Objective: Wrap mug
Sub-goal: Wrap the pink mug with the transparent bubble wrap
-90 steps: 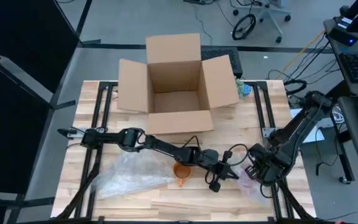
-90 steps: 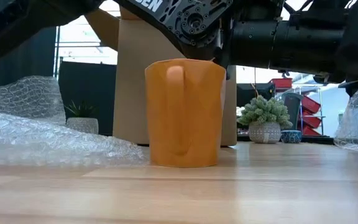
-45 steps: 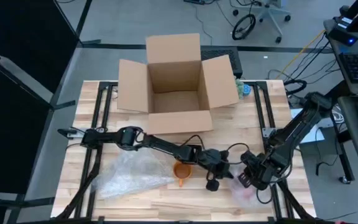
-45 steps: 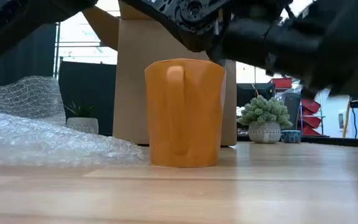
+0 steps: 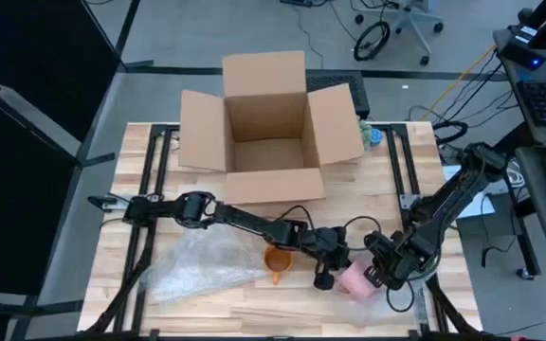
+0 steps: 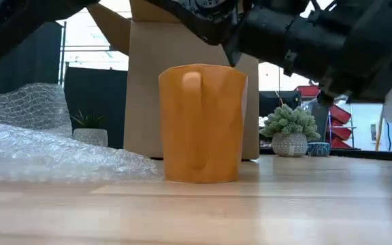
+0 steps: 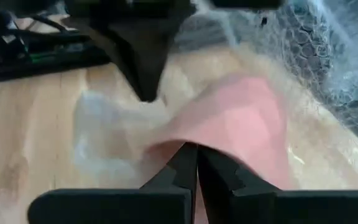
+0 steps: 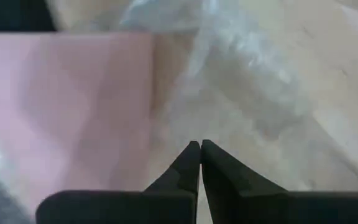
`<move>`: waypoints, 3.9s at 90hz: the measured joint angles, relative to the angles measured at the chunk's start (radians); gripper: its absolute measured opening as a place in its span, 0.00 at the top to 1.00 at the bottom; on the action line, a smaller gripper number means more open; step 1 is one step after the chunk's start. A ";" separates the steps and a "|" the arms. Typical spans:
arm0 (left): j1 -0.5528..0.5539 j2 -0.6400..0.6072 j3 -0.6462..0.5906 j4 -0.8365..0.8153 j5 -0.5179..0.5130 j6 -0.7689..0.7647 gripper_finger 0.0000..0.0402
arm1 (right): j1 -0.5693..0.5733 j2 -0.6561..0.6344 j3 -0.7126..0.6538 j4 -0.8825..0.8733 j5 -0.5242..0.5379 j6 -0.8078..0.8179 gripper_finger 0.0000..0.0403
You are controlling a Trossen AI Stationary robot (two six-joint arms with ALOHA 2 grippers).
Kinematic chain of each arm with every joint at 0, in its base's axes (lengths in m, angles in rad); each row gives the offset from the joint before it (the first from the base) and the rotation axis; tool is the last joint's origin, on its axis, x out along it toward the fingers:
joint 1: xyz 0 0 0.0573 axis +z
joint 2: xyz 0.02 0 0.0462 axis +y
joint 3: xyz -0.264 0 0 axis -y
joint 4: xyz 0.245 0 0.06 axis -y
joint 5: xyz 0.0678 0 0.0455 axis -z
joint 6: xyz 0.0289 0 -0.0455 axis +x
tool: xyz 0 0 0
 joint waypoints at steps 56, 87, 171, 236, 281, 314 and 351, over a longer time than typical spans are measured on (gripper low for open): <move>0.000 0.000 0.000 -0.006 0.067 0.030 1.00 | 0.140 0.157 0.133 0.075 -0.041 0.014 1.00; 0.000 -0.002 0.002 0.002 0.067 0.025 1.00 | 0.106 0.234 0.133 0.122 -0.006 -0.047 1.00; -0.014 -0.091 0.027 -0.365 -0.107 0.075 1.00 | -0.257 0.273 0.129 0.115 0.086 -0.498 1.00; -0.030 -0.122 0.042 -0.366 -0.117 0.114 1.00 | -0.190 0.232 0.108 0.147 0.136 -0.441 1.00; -0.030 -0.122 0.042 -0.358 -0.122 0.112 1.00 | 0.065 0.111 0.165 -0.005 -0.052 -0.116 0.92; -0.030 -0.122 0.041 -0.362 -0.105 0.112 1.00 | 0.079 0.322 0.165 0.107 -0.241 -0.094 0.58; -0.020 -0.121 0.040 -0.353 -0.100 0.162 1.00 | 0.056 0.469 0.170 0.162 -0.303 -0.013 0.57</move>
